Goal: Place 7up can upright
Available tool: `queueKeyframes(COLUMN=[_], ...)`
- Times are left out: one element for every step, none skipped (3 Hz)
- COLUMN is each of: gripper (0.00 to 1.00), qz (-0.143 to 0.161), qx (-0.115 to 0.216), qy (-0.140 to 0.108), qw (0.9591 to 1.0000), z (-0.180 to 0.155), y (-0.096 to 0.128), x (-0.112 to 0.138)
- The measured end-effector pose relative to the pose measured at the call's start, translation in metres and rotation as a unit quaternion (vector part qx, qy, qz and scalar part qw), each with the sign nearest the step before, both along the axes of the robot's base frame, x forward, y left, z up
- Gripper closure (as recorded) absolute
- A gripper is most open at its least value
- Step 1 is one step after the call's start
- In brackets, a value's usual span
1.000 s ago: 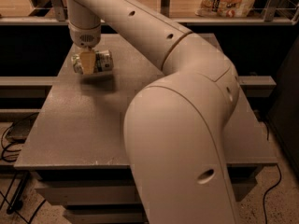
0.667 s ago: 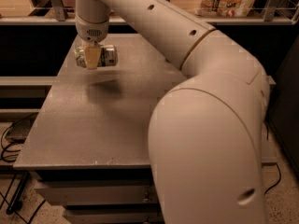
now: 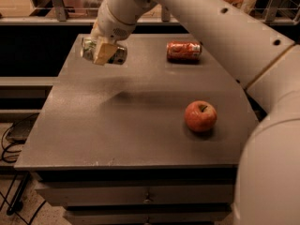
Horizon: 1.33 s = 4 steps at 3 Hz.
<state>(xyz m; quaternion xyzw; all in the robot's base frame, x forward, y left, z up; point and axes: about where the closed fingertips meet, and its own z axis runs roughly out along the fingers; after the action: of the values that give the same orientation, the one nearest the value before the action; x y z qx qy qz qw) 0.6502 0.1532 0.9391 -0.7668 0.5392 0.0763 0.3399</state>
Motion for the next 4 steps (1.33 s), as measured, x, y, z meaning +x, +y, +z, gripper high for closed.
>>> queueKeyframes(gripper=[1.0, 1.0, 1.0, 1.0], qz=[0.013, 0.024, 0.028, 0.021], qx=[0.092, 0.174, 0.252, 0.307], qy=[-0.006, 0.012, 0.047, 0.082], qw=[0.9956, 0.9844, 0.9661, 0.9478], z=[0.014, 0.02, 0.019, 0.017], y=[-0.018, -0.031, -0.041, -0.05], x=[-0.008, -0.01, -0.011, -0.01])
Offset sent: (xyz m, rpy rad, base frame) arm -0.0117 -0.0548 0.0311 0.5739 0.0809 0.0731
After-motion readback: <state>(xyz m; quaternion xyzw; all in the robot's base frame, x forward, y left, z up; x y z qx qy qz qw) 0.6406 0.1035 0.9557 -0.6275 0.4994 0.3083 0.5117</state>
